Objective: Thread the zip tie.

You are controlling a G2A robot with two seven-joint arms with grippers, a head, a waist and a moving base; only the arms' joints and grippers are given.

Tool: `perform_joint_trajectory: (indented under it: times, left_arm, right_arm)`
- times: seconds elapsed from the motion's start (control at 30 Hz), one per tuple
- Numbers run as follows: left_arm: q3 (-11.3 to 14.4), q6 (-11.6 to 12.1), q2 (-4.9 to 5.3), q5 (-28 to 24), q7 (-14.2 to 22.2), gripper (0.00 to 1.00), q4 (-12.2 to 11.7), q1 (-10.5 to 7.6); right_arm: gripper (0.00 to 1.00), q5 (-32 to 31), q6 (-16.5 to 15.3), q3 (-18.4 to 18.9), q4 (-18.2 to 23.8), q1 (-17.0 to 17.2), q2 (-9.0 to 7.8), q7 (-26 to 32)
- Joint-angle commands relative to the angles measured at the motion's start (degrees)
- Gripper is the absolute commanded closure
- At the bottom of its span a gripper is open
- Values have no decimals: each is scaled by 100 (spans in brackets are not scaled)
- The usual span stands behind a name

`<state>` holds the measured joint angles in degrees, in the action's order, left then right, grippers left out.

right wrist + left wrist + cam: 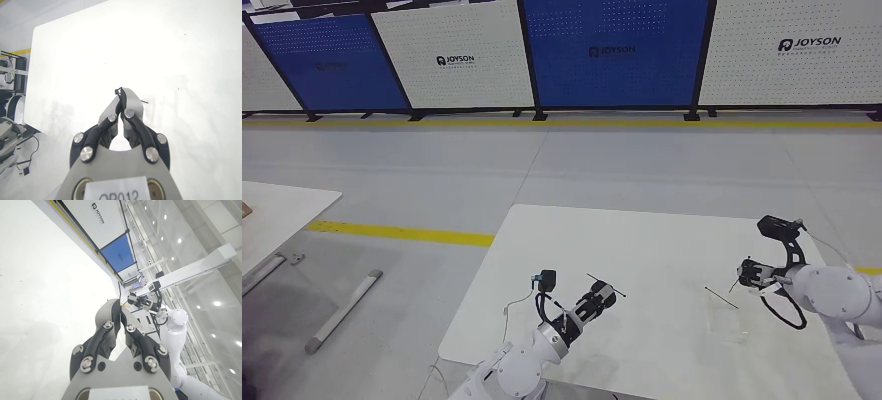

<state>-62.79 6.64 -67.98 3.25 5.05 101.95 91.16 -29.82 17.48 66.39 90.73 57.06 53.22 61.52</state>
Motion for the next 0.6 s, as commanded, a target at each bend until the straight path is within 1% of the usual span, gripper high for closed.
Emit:
perform_joint_trajectory:
  times: [0.0,0.07,0.1,0.13,0.23,0.33,0.37,0.4,0.43,0.57]
  left_arm:
    - [0,0,0,0,0,100,0,0]
    - [0,0,0,0,0,100,0,0]
    - [0,0,0,0,0,100,0,0]
    - [0,0,0,0,0,100,0,0]
    - [0,0,0,0,0,100,0,0]
    - [0,0,0,0,0,100,0,0]
    - [0,0,0,0,0,100,0,0]
    - [0,0,0,0,0,100,0,0]
    - [0,0,0,0,0,100,0,0]
    - [0,0,0,0,0,100,0,0]
  right_arm:
    - [100,409,-194,140,-34,138,8,-288]
    - [100,728,-367,329,28,342,-1,-519]
    - [100,920,-476,472,112,514,-14,-644]
    - [100,1007,-519,574,208,657,-25,-769]
    - [100,1308,-692,833,634,1192,-49,-1126]
    - [100,1472,-808,1021,931,1627,-63,-1447]
    - [100,1550,-862,1044,986,1724,-60,-1523]
    - [100,1768,-1014,1035,1024,1805,-50,-1497]
    - [100,1959,-1204,1035,946,1840,-46,-1406]
    - [100,1943,-1218,1036,913,1833,-46,-1414]
